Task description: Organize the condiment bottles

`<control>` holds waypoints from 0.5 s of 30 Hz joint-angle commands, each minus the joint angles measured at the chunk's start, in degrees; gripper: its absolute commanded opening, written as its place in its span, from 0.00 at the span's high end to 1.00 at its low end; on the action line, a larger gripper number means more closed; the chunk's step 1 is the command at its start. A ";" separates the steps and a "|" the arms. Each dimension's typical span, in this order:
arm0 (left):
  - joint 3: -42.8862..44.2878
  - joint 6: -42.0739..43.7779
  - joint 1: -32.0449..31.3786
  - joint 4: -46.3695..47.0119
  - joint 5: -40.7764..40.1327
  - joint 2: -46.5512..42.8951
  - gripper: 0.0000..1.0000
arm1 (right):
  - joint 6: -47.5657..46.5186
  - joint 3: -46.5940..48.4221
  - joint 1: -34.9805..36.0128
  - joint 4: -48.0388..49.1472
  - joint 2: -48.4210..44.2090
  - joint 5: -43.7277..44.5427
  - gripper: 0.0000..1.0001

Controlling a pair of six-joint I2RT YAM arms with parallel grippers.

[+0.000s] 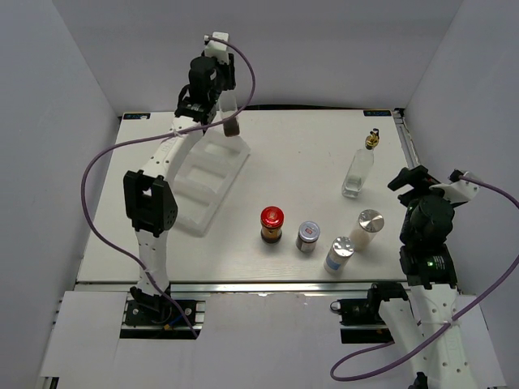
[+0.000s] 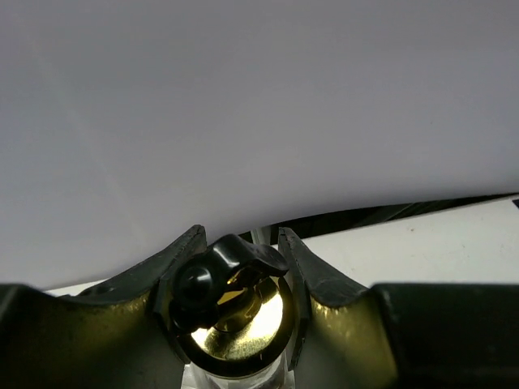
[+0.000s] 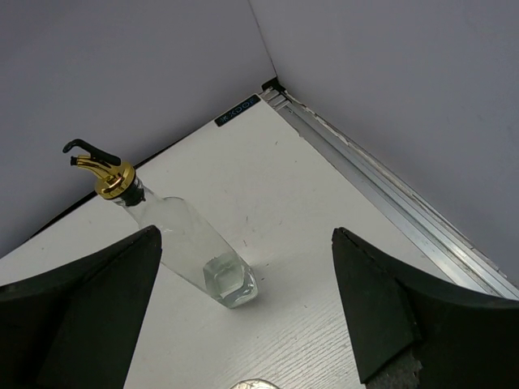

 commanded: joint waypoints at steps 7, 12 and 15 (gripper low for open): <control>-6.47 2.56 7.11 5.21 20.47 -10.53 1.00 | -0.31 0.25 -0.21 3.29 0.80 1.74 0.11; -8.84 3.88 10.36 4.33 32.61 -11.76 1.00 | -0.23 -0.10 -0.21 3.64 0.89 1.74 0.11; -9.90 3.71 11.42 4.68 34.63 -13.17 1.00 | -0.31 -0.10 -0.12 3.56 1.24 1.74 0.11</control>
